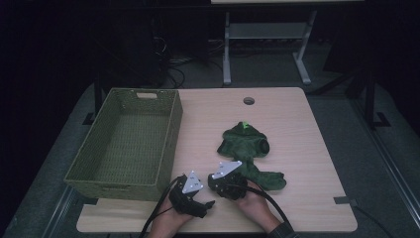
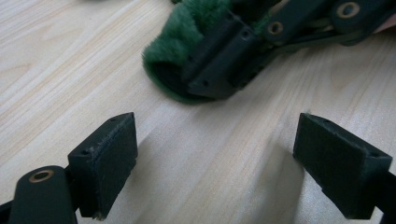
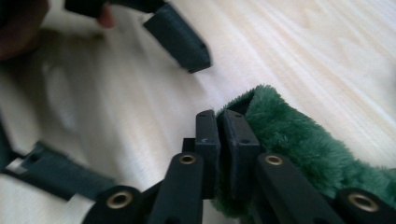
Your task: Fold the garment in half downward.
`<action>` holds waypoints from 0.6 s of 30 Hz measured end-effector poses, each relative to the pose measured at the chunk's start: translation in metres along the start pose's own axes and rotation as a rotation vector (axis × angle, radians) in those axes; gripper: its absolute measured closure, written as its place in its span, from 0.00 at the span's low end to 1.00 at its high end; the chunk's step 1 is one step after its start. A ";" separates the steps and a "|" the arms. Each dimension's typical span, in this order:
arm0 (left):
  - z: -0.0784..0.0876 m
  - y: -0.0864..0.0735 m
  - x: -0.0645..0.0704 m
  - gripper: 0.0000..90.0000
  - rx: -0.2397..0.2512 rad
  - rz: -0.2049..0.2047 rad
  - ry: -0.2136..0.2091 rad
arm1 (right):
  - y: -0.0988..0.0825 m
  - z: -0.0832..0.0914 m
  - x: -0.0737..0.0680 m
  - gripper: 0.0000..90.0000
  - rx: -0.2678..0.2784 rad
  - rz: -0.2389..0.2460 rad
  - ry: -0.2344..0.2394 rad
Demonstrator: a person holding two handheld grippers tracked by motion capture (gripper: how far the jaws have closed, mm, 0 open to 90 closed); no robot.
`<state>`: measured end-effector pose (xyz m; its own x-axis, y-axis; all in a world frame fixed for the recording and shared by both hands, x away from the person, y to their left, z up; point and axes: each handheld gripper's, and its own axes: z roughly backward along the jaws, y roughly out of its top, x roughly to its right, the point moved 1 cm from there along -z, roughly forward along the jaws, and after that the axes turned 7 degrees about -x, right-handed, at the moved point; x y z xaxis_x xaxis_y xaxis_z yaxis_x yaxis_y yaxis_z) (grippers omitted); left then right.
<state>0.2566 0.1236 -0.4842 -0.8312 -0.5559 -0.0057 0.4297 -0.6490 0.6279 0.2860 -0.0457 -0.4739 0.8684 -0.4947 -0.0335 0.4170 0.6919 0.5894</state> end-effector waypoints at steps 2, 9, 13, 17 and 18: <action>0.000 0.000 0.000 0.14 0.000 0.001 -0.003 | -0.001 0.001 0.000 0.96 -0.007 0.012 0.008; 0.000 0.000 0.000 0.14 0.002 0.002 -0.003 | -0.003 0.006 -0.002 0.97 -0.034 0.033 0.097; 0.000 0.000 0.000 0.14 0.004 0.003 -0.003 | -0.005 0.008 -0.006 0.97 -0.049 0.058 0.142; 0.000 0.000 0.000 0.14 -0.003 0.001 -0.003 | -0.009 0.014 -0.007 0.97 -0.028 0.039 0.153; 0.000 0.000 0.000 0.14 0.001 0.004 -0.003 | -0.009 0.016 -0.005 0.97 -0.011 0.040 0.151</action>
<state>0.2565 0.1234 -0.4843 -0.8305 -0.5570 -0.0012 0.4326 -0.6464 0.6285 0.2740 -0.0577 -0.4661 0.9145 -0.3827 -0.1316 0.3835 0.7158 0.5836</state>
